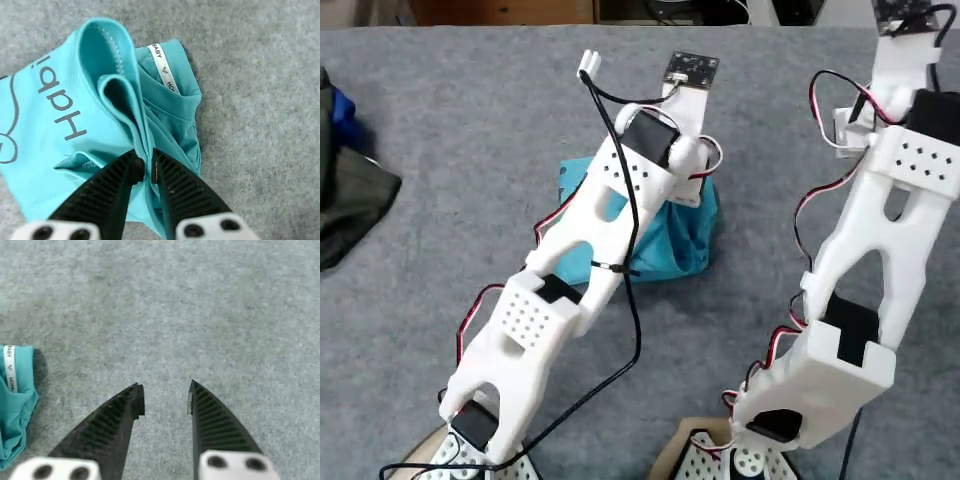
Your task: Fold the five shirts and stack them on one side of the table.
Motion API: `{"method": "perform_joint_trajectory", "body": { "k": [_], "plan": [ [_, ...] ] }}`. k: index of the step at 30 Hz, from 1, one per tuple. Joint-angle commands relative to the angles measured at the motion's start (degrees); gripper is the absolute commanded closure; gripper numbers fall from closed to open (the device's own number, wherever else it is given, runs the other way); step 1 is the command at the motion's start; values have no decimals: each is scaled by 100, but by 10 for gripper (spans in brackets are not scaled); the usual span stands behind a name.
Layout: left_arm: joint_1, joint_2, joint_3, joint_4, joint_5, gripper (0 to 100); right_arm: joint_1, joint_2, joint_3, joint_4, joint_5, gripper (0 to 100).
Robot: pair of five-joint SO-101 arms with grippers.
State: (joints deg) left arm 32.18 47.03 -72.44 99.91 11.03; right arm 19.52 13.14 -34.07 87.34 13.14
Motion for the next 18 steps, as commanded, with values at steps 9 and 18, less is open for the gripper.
{"method": "perform_joint_trajectory", "body": {
  "k": [9, 18],
  "plan": [
    [281, 101, -571, -88, 281, 981, 848, -365, -787, -53, 0, 843],
    [466, 119, -519, -527, 281, 981, 927, -356, -971, 97, 0, 843]
  ]
}}
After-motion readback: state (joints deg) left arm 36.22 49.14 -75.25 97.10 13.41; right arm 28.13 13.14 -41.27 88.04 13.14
